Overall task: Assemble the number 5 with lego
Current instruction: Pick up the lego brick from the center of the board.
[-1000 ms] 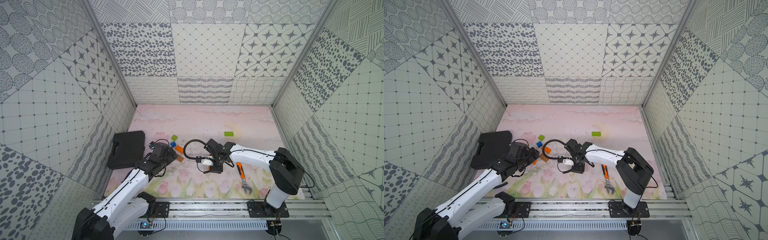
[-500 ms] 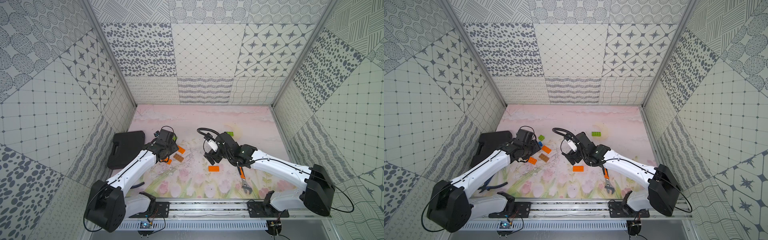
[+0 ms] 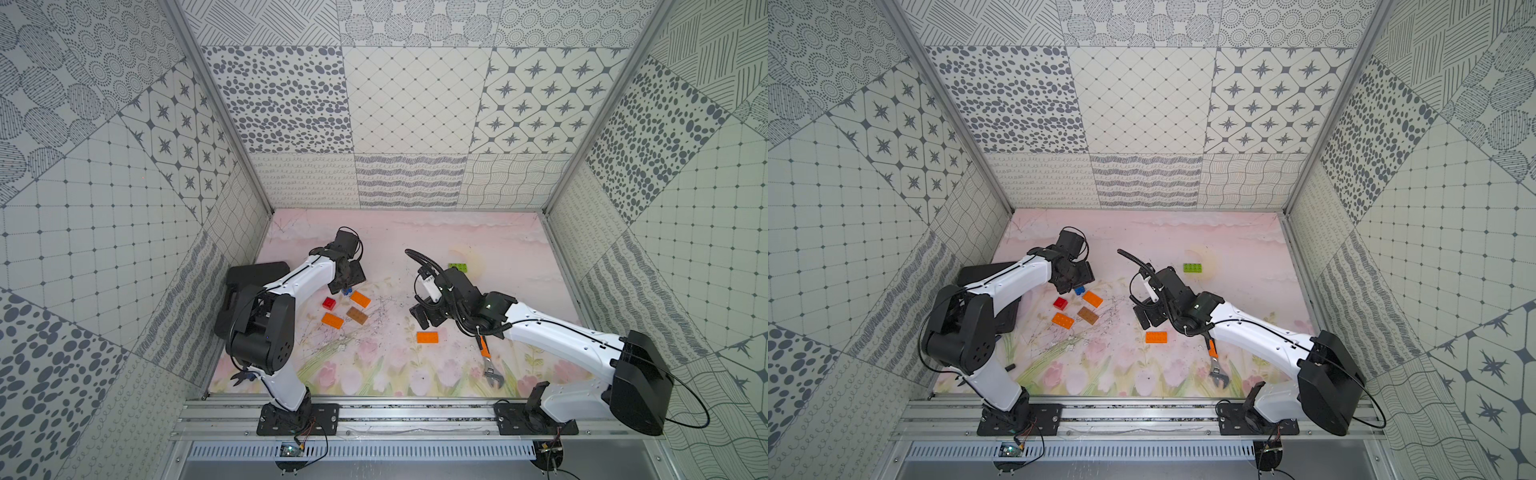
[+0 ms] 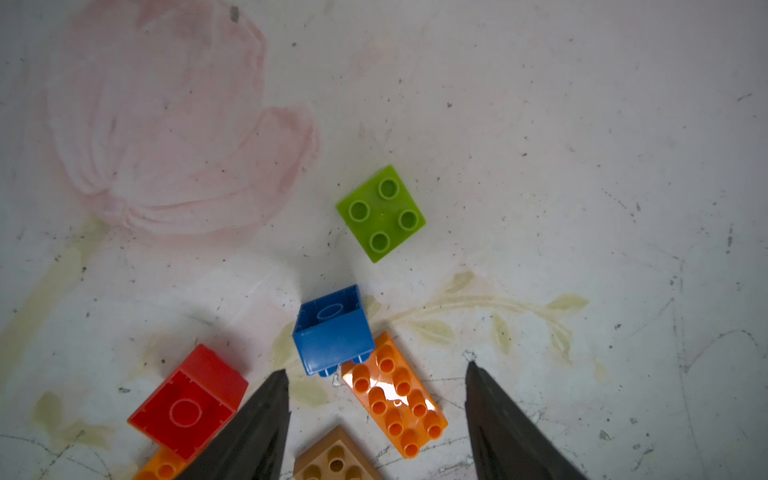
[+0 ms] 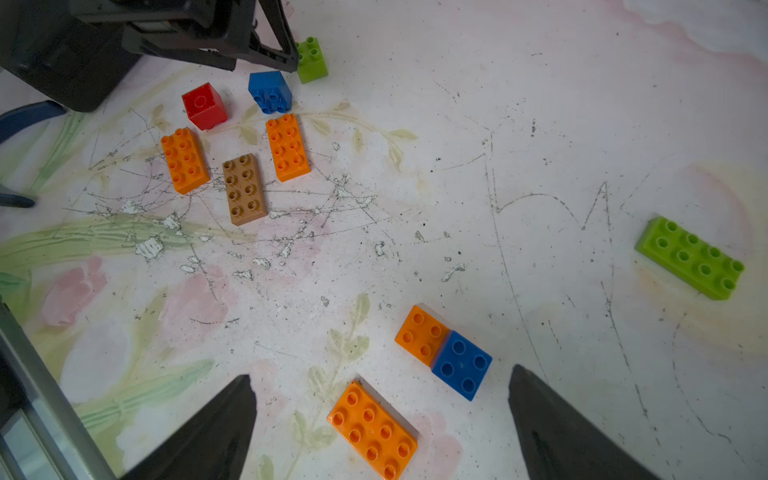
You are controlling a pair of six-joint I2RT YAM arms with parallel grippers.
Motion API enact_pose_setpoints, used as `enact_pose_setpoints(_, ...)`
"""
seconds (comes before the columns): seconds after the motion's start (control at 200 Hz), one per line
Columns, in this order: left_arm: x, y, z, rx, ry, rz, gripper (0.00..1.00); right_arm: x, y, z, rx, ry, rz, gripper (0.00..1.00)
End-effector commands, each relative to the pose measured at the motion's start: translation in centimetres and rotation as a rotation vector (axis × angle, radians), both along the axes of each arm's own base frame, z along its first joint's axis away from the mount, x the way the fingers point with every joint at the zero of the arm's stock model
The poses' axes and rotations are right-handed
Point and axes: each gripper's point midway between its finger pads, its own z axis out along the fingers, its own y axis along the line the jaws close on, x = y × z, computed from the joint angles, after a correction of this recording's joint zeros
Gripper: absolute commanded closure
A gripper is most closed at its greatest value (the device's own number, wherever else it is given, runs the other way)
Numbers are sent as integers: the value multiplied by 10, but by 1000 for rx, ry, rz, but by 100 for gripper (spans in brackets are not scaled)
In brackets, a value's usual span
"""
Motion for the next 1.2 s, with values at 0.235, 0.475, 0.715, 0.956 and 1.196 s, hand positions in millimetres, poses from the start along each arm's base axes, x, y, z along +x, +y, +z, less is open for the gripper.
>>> enact_pose_setpoints(0.235, -9, 24, -33, 103, 129, 147, 30, 10, 11, 6, 65, 28, -56, 1)
enact_pose_setpoints(0.475, -7, 27, -37, 121, 126, 168, 44, 10, 10, 5, 64, 30, -65, 1)
enact_pose_setpoints(0.715, -7, 30, -41, 140, 133, 156, 52, 9, 14, -1, 70, 62, -64, 1)
enact_pose_setpoints(0.956, -8, 31, -30, 138, 109, 148, 64, 8, 14, 1, 75, 63, -66, 1)
enact_pose_setpoints(1.196, -27, 11, -3, 15, 86, 99, 76, 13, 0, 7, 88, 36, -146, 1)
